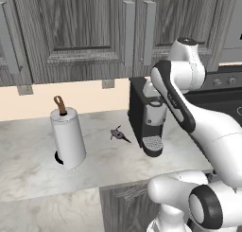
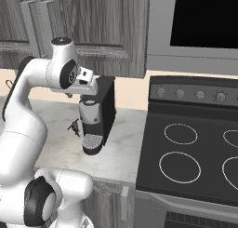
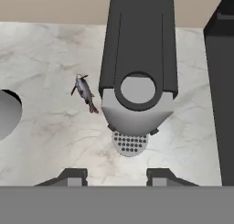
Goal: Retrieve the bowl from the cabinet, then place the raw meat into the bowl to avoid contamination.
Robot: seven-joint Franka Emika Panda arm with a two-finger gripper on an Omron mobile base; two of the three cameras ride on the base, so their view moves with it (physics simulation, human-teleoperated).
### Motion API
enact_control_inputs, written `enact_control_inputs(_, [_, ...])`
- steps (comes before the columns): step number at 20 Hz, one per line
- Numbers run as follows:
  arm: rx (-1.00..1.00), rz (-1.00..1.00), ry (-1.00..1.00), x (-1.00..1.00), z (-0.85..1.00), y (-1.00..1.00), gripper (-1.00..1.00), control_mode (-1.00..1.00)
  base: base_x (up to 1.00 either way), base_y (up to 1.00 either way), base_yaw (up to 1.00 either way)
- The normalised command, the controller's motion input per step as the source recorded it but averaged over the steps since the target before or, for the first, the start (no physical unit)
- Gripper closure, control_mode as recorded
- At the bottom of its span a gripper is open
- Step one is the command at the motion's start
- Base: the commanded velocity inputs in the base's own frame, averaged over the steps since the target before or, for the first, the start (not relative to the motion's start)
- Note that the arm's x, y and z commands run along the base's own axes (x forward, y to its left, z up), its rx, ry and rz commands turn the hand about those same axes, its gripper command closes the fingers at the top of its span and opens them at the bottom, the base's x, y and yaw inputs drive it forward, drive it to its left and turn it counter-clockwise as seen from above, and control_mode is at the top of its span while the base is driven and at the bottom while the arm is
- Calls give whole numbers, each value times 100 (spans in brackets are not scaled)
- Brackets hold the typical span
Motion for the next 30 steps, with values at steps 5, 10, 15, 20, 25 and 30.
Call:
enact_control_inputs(5, [0,0,-1,-13,1,0,-100,-100,0,0,0])
enact_control_inputs(10, [0,0,-6,-21,18,0,-100,-100,0,0,0])
enact_control_inputs(15, [0,2,-14,-28,31,0,-100,-100,0,0,0])
enact_control_inputs(20, [0,5,-20,-29,32,0,-100,-100,0,0,0])
enact_control_inputs(25, [0,8,-27,-19,22,1,-100,-100,0,0,0])
enact_control_inputs(30, [-2,5,-23,-14,12,8,-100,-100,0,0,0])
